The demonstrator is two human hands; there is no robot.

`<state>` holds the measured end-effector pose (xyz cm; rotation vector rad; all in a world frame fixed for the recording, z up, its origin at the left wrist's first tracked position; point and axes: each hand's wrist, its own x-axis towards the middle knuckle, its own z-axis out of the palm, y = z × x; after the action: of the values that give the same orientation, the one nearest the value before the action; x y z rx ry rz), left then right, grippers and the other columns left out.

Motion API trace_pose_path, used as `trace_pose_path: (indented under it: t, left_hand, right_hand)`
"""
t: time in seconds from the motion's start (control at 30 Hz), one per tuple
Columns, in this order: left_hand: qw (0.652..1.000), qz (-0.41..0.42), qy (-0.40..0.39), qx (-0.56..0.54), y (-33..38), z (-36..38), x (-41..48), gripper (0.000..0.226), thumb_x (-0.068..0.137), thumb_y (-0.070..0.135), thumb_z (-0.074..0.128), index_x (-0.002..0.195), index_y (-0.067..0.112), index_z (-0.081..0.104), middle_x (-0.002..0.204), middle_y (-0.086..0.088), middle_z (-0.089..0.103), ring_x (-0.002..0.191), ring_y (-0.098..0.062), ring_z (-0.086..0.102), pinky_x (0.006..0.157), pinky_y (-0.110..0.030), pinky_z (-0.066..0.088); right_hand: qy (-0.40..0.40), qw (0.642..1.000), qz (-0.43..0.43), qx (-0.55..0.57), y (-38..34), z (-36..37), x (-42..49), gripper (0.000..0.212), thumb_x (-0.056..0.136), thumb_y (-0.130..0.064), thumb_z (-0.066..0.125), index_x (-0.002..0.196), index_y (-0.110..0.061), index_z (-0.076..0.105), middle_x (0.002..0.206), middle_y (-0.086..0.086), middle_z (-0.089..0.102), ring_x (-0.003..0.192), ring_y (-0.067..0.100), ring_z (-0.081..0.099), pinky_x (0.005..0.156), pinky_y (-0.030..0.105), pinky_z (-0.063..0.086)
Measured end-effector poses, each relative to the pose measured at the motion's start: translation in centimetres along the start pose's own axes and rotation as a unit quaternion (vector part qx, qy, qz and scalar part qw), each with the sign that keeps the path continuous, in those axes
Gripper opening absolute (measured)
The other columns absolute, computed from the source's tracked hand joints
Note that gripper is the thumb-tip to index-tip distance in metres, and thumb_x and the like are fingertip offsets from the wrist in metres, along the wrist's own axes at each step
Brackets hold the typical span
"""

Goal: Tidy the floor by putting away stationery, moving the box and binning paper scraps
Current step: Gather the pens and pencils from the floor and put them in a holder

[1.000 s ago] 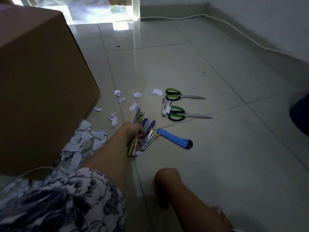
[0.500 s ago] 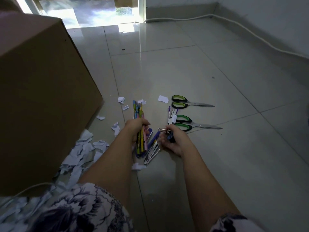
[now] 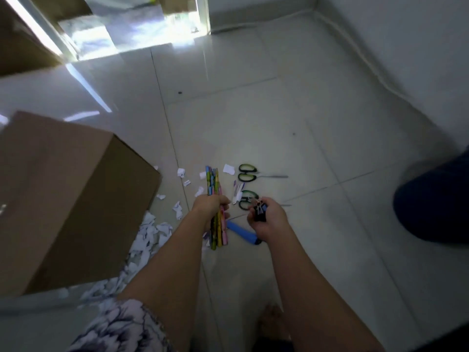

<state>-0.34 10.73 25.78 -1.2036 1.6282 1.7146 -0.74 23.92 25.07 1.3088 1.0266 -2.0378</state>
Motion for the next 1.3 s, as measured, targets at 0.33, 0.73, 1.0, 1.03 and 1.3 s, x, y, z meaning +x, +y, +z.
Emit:
trace_pose_path:
  t: [0.33,0.73,1.0,1.03,1.3]
  left_hand:
    - [0.996,0.038,-0.079,-0.013,13.7,6.9,-26.8,0.012,0.088,-0.003,0.055,0.076,0.0,0.053,0.059,-0.011,0.047,0.045,-0.021,0.046,0.036,-0.02,0.045]
    - [0.972,0.139,-0.181,0.063,13.5,18.3,-48.1,0.008,0.088,0.002,0.054,0.08,0.002,0.053,0.061,-0.009,0.048,0.046,-0.021,0.05,0.044,-0.023,0.045]
    - [0.946,0.183,-0.249,0.1,10.6,30.9,-57.7,0.011,0.089,0.003,0.054,0.078,0.002,0.053,0.062,-0.009,0.051,0.051,-0.021,0.051,0.041,-0.023,0.047]
    - [0.943,0.19,-0.253,0.102,10.2,33.1,-58.6,0.008,0.089,0.003,0.055,0.081,0.002,0.054,0.063,-0.009,0.052,0.051,-0.021,0.052,0.043,-0.025,0.048]
    - [0.915,0.23,-0.317,0.1,6.5,52.6,-67.9,0.008,0.088,0.004,0.058,0.095,0.001,0.053,0.067,-0.009,0.055,0.057,-0.021,0.054,0.055,-0.03,0.048]
  right_hand:
    - [-0.04,0.997,-0.062,0.023,-14.6,-2.3,-28.0,0.024,0.099,-0.016,0.043,0.087,0.002,0.054,0.074,0.016,0.053,0.058,0.017,0.048,0.036,0.014,0.041]
    - [-0.042,0.97,-0.177,0.159,-19.7,-15.7,-47.0,0.02,0.097,-0.015,0.045,0.09,0.001,0.054,0.075,0.016,0.054,0.058,0.015,0.048,0.039,0.018,0.045]
    - [-0.041,0.934,-0.239,0.263,-24.8,-27.0,-54.0,0.021,0.098,-0.012,0.043,0.084,0.001,0.052,0.073,0.012,0.052,0.059,0.015,0.047,0.045,0.02,0.041]
    - [-0.04,0.927,-0.251,0.275,-26.0,-28.7,-54.7,0.021,0.098,-0.012,0.043,0.083,0.0,0.051,0.072,0.011,0.051,0.057,0.015,0.047,0.039,0.019,0.041]
    - [0.025,0.886,-0.337,0.317,-36.1,-45.5,-59.5,0.022,0.094,-0.007,0.042,0.074,-0.005,0.048,0.065,0.01,0.045,0.054,0.016,0.042,0.043,0.022,0.037]
